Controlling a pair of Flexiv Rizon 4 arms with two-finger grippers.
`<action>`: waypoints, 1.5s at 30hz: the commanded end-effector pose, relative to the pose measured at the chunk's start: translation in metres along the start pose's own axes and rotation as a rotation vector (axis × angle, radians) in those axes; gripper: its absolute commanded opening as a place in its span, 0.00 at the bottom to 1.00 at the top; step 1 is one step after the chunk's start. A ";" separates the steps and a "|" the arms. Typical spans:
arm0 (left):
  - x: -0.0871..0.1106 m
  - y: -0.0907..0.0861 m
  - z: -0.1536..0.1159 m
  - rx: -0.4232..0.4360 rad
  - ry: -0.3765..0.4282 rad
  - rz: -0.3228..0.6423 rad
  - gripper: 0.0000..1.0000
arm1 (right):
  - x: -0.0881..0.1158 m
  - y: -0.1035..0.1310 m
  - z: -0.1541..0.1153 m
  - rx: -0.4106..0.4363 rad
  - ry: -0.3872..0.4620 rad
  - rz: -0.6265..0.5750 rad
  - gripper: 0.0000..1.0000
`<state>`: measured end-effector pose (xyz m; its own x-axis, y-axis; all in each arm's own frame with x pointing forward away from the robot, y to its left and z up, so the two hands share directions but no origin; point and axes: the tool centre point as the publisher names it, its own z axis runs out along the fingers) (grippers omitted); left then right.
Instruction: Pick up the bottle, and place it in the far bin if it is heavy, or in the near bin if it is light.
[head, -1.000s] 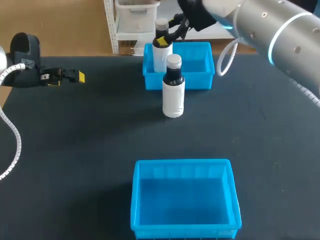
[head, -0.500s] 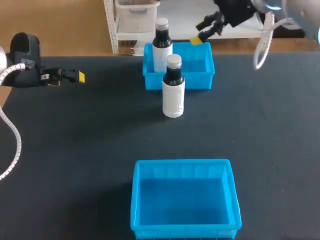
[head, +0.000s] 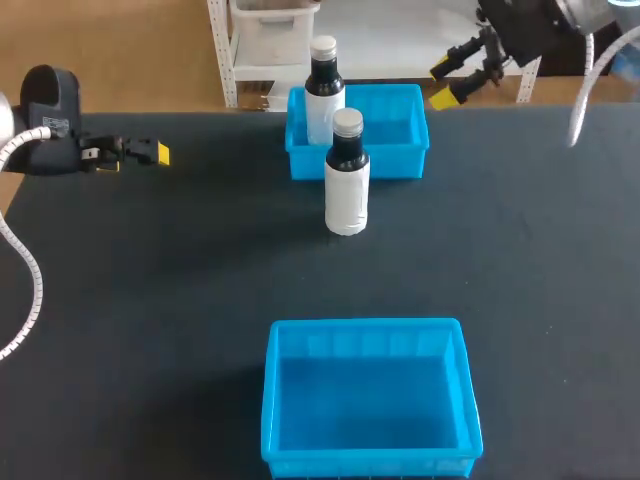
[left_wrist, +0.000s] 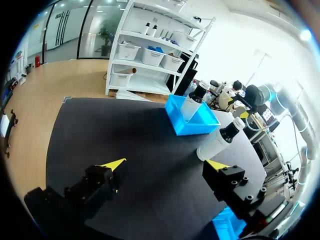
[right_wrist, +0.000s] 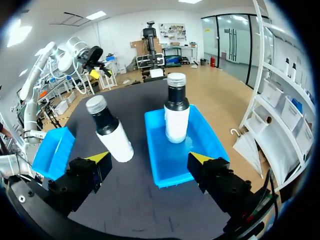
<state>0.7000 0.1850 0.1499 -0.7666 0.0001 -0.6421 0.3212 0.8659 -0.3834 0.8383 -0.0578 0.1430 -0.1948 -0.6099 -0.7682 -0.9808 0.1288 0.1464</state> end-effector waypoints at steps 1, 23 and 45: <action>0.000 0.000 0.000 0.000 0.000 0.000 1.00 | 0.008 0.061 -0.008 0.231 -0.023 -0.019 1.00; 0.000 0.000 0.000 0.000 0.000 0.000 1.00 | -0.014 0.106 0.036 0.114 -0.085 -0.099 1.00; 0.000 0.000 0.000 0.000 0.000 0.000 1.00 | -0.041 0.093 0.079 -0.017 -0.093 -0.141 1.00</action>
<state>0.7000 0.1849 0.1499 -0.7666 0.0001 -0.6421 0.3212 0.8659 -0.3834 0.7434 0.0354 0.1424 -0.0527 -0.5478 -0.8350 -0.9981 0.0557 0.0265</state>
